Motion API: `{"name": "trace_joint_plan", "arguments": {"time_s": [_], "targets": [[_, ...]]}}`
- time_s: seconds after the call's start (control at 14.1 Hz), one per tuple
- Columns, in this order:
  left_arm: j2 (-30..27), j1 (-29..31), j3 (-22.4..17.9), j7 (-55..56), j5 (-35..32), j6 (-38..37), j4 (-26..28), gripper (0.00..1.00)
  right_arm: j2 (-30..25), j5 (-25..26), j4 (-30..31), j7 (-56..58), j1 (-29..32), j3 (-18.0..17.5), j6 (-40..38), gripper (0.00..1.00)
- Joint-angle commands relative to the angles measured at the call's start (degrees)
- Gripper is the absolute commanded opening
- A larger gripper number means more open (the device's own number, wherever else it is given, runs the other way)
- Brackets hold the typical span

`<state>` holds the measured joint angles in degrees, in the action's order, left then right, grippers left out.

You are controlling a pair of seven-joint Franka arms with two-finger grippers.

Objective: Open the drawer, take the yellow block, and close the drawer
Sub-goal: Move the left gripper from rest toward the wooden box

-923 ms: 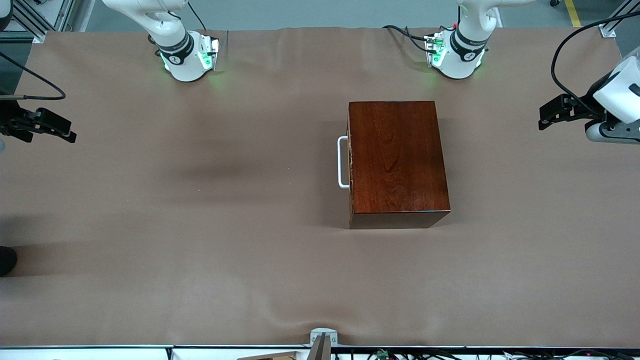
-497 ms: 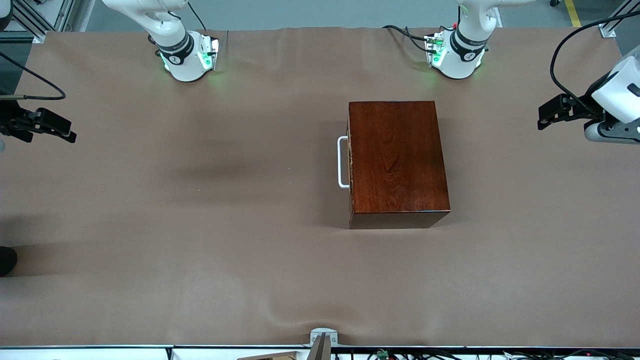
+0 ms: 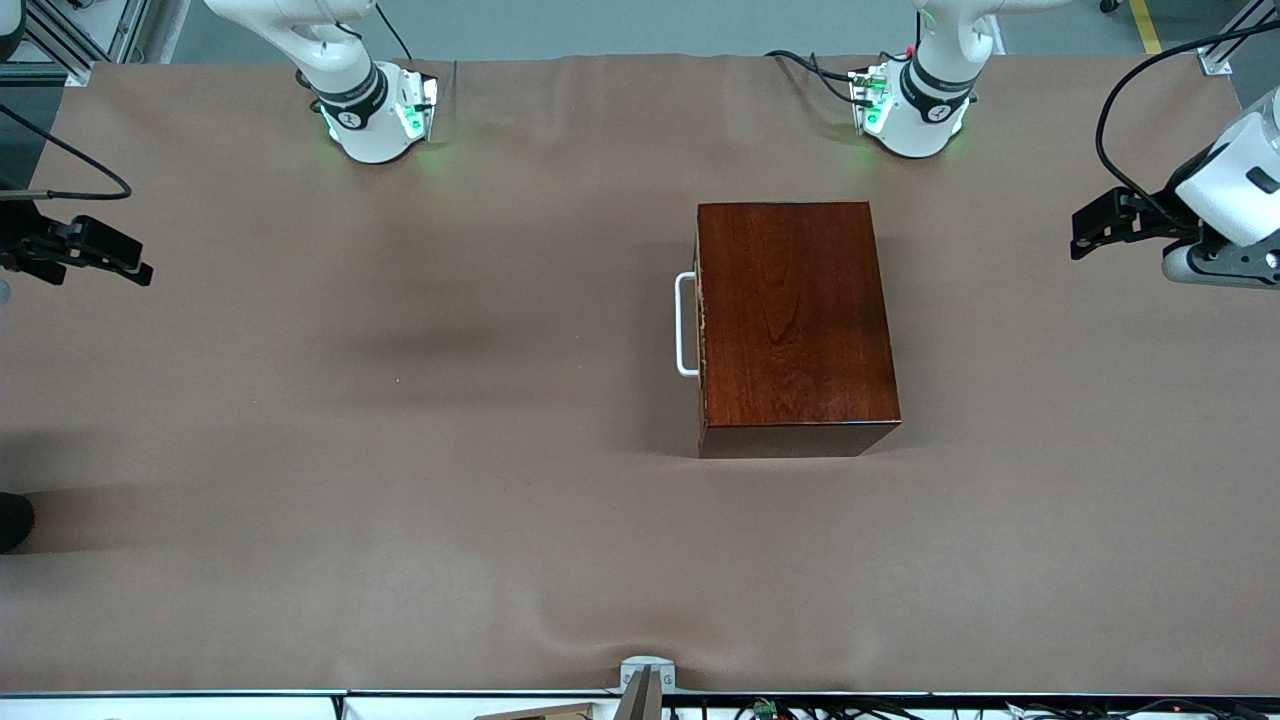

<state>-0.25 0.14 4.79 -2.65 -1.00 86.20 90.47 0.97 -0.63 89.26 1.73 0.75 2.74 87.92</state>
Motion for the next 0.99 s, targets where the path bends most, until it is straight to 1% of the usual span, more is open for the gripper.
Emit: {"name": "trace_joint_plan", "arguments": {"time_s": [0.0, 0.36, 0.64, 0.78, 0.92], "targets": [[-0.5, 0.1, 0.7, 0.4, 1.0, -0.5, 0.0, 1.00, -0.7, 0.3, 0.0, 0.0, 0.2, -0.1, -0.4, 1.00], [1.5, -0.8, 3.9, 11.0, 1.0, 0.5, -2.3, 1.00, -0.7, 0.2, 0.0, 0.0, 0.2, -0.2, -0.3, 1.00], [2.0, -2.7, 4.2, 17.6, 1.2, 0.6, -2.5, 1.00, -0.7, 0.2, 0.0, 0.0, 0.2, -0.2, -0.2, 1.00], [4.0, -2.9, 4.3, 19.3, 2.4, 0.6, -4.5, 1.00, -0.7, -0.2, 0.0, 0.0, 0.2, -0.2, 0.0, 1.00], [7.5, -4.0, 5.4, 21.4, 3.0, 0.5, -8.3, 1.00, -0.7, -0.2, 0.0, 0.1, 0.2, -0.1, 0.5, 1.00]]}}
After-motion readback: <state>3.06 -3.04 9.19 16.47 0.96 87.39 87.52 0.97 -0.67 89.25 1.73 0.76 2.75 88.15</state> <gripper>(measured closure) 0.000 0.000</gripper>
